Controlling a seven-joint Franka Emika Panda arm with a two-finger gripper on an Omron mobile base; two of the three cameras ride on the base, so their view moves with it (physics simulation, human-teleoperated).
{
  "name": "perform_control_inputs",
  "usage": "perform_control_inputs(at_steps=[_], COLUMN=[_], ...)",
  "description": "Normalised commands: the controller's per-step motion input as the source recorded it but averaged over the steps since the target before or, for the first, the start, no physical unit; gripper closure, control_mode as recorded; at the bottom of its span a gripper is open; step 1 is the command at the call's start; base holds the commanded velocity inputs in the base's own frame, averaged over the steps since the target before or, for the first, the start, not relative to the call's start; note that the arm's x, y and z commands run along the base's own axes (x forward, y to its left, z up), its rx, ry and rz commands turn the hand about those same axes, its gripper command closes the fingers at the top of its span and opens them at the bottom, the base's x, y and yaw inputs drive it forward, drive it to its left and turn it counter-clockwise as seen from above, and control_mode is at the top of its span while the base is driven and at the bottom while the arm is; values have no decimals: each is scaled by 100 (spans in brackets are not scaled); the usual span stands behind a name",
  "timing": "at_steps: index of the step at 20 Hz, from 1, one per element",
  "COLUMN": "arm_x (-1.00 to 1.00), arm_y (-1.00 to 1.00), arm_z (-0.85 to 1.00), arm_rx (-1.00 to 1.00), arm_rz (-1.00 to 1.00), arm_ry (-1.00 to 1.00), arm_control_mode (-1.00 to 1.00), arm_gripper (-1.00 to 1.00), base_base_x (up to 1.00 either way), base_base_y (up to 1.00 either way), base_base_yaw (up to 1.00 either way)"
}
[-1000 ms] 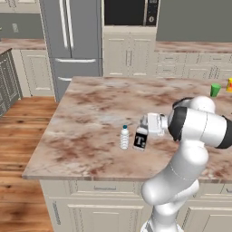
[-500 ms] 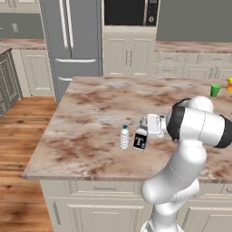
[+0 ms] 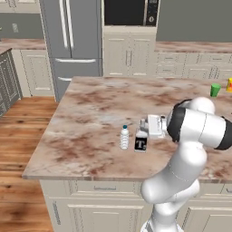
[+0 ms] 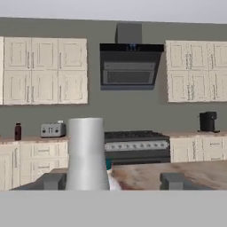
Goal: Place the drinks on the dining counter in a tight cluster.
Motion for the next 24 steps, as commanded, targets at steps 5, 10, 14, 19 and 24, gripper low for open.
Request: perform_control_inputs(at_steps=[5, 10, 14, 19, 24], arm_x=[-21, -13, -16, -25, -45], arm_y=[0, 0, -8, -18, -4], arm_z=[6, 8, 12, 15, 16], arm_rx=[0, 0, 0, 0, -1], arm_rz=[-1, -3, -4, -9, -3], arm_ry=[0, 0, 1, 6, 12], arm_control_mode=[-100, -100, -100, -100, -100], arm_gripper=[-100, -100, -100, -100, -100], base_base_x=[0, 0, 0, 0, 0], base_base_y=[0, 0, 0, 0, 0], base_base_yaw=[0, 0, 0, 0, 0])
